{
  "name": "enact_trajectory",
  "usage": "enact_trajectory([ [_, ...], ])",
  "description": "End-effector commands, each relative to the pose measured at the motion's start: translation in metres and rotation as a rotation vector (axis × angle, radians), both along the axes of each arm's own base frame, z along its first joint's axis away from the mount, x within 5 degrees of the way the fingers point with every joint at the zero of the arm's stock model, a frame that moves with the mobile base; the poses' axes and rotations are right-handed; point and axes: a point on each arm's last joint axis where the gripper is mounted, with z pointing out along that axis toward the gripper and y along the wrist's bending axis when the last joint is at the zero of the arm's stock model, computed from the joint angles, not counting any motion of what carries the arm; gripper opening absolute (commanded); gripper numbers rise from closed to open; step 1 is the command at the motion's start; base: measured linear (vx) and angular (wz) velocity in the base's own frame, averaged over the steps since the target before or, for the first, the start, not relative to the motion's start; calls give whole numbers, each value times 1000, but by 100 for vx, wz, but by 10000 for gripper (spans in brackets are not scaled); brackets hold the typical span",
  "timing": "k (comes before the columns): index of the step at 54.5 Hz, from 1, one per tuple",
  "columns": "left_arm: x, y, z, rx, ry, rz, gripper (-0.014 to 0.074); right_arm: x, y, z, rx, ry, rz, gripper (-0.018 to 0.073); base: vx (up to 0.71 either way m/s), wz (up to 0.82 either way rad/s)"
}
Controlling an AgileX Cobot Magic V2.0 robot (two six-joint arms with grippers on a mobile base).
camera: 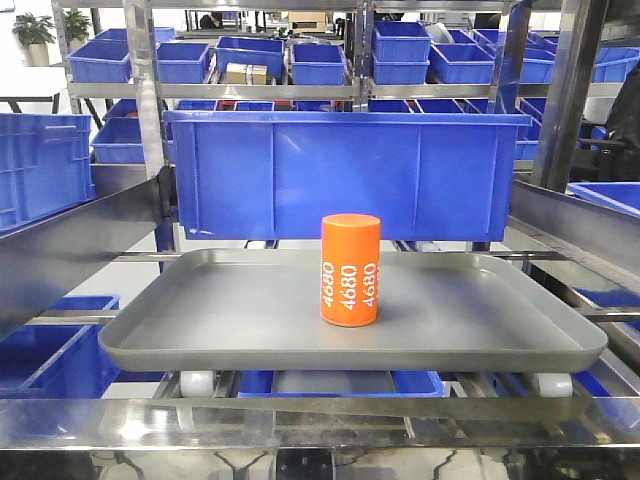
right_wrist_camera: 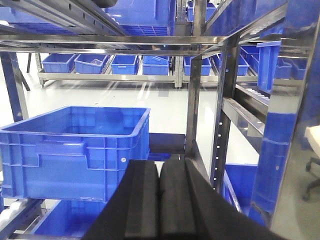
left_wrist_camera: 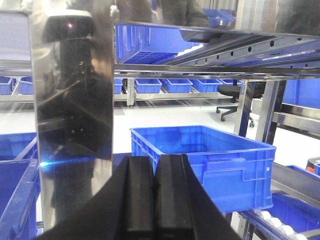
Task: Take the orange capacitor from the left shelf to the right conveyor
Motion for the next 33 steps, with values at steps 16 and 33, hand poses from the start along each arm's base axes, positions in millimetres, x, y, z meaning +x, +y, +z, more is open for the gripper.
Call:
enact_trajectory([
  [16,-3,1,18,-37,-109,-5,-6,-1,-1,16,44,-175,-6,-10,0,0],
  [33,-3,1,18,-37,-109,-5,-6,-37,-2,146,44,-487,-2,-10,0,0],
])
